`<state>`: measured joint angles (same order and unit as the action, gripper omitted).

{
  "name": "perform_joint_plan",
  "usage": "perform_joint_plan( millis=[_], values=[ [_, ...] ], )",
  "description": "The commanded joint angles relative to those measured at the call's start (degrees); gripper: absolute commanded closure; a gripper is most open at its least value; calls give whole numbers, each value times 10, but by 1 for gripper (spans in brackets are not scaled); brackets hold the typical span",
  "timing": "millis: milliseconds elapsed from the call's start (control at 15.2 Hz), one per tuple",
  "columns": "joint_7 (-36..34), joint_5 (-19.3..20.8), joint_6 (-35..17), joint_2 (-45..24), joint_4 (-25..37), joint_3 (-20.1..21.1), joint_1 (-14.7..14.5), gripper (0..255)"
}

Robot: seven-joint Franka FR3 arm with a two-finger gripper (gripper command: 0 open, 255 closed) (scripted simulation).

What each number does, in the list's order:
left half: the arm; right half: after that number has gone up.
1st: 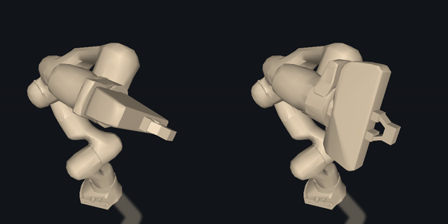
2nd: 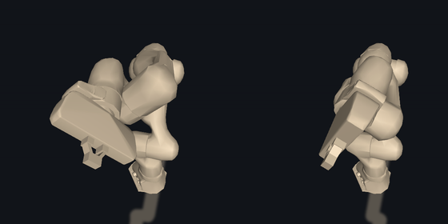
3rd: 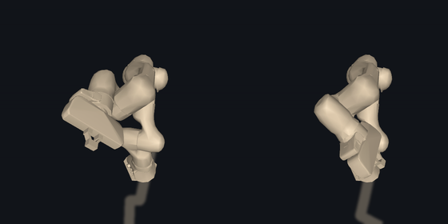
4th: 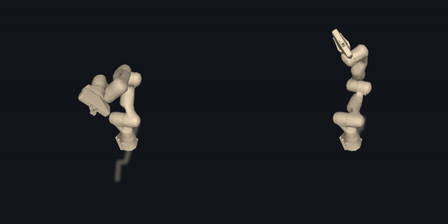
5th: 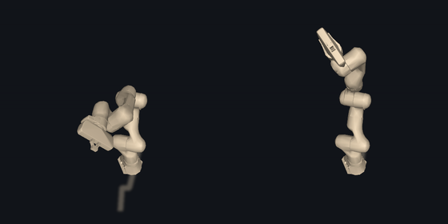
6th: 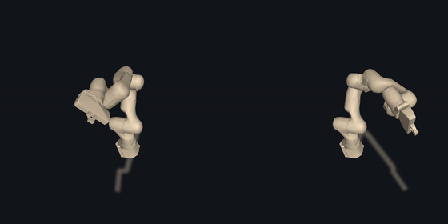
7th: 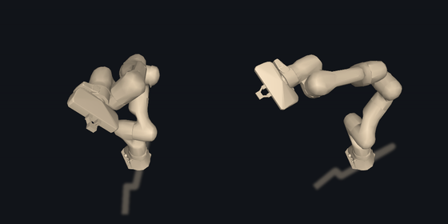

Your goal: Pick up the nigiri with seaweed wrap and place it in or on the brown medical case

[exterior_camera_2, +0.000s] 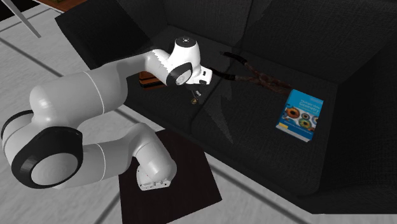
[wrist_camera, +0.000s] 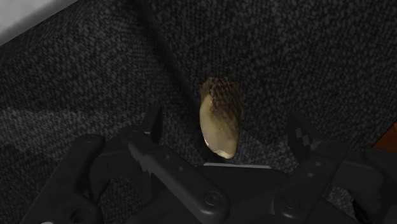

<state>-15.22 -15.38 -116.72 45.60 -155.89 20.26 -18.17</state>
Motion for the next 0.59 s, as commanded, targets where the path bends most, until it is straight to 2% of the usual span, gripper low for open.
perform_joint_plan(
  millis=[0,198,264,528],
  values=[
    [0,0,-1,0,0,0,0,0],
    [0,0,-1,0,0,0,0,0],
    [0,0,-1,0,0,0,0,255],
    [0,0,-1,-1,0,0,0,255]
  ],
)
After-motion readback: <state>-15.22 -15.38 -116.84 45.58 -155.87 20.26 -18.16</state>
